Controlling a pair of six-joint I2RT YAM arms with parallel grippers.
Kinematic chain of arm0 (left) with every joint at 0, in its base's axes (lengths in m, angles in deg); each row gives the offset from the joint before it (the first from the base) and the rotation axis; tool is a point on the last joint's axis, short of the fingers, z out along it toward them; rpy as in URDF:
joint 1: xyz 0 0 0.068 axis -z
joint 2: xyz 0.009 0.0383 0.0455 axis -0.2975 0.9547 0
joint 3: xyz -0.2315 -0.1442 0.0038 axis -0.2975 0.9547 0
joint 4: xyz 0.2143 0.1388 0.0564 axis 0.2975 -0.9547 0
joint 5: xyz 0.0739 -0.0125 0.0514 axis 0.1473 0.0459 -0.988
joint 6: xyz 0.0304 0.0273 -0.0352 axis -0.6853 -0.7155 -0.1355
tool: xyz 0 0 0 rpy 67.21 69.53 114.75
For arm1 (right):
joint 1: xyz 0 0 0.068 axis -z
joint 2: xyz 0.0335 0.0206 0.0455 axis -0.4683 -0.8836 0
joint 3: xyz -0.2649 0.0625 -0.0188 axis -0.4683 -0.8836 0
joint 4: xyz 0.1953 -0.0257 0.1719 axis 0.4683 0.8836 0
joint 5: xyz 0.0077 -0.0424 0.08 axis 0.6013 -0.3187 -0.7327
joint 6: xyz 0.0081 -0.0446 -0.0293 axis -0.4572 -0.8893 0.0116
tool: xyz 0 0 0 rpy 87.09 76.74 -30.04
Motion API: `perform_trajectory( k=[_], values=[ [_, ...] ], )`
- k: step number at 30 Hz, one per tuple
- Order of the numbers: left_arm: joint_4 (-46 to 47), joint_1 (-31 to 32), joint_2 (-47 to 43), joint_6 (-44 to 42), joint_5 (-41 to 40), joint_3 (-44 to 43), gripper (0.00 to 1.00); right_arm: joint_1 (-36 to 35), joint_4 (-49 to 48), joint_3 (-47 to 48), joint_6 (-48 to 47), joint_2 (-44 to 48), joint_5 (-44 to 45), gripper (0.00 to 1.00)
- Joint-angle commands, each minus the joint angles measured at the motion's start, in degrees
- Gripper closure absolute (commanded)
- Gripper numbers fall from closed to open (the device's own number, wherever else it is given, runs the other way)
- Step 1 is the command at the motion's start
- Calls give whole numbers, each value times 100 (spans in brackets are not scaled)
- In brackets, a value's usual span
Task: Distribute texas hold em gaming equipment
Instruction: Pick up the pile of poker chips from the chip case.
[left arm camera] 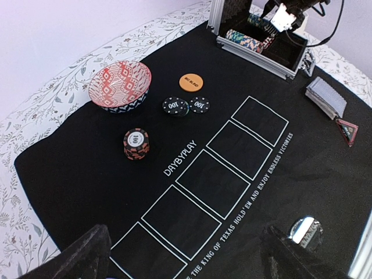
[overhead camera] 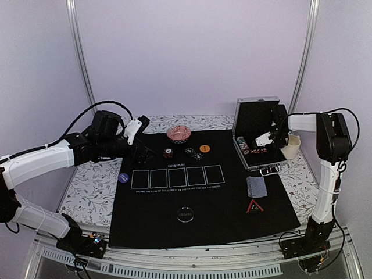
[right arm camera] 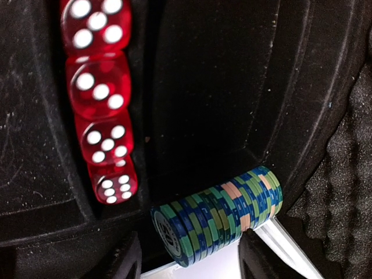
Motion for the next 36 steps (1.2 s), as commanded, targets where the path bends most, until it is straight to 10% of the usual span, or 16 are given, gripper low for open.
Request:
perform_trajectory(
  k=[1,36],
  values=[
    [135,-55,15,-22,44,46,9,18,95,-73,-24,-16,87,47],
    [206,-61,-7,0,266,125,9,-14,-26,-369,-65,166,250,48]
  ],
)
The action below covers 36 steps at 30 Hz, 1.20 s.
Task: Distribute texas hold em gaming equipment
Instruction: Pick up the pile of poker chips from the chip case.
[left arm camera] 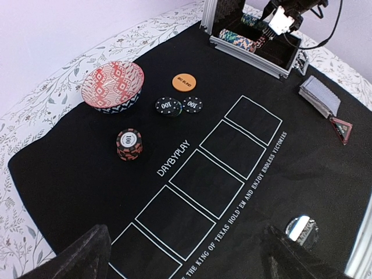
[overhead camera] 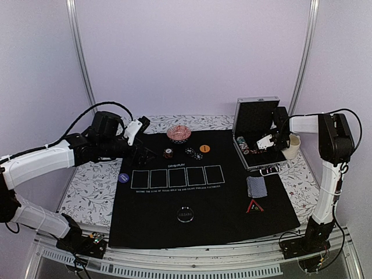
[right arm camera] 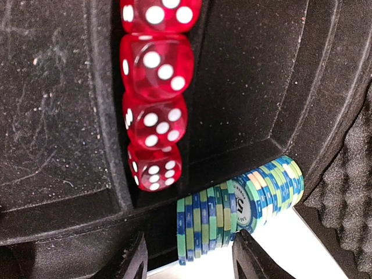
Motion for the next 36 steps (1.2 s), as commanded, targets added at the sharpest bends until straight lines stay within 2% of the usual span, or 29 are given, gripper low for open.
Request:
perform_trajectory(
  k=[1,16,21,28,36],
  values=[
    [164,-51,-9,-3,98,83,9,-10,54,20,-43,-15,28,48],
    [187,-50,-31,13,221,129,9,-68,62,206,-12,-42,-88,39],
    [187,-46,-31,6,210,127,9,-68,101,275,32,-221,-80,40],
    [191,-46,-20,-12,184,137,9,-63,122,242,118,-349,-14,46],
    [188,-46,-39,-13,183,145,9,-59,179,237,162,-426,43,45]
  ],
)
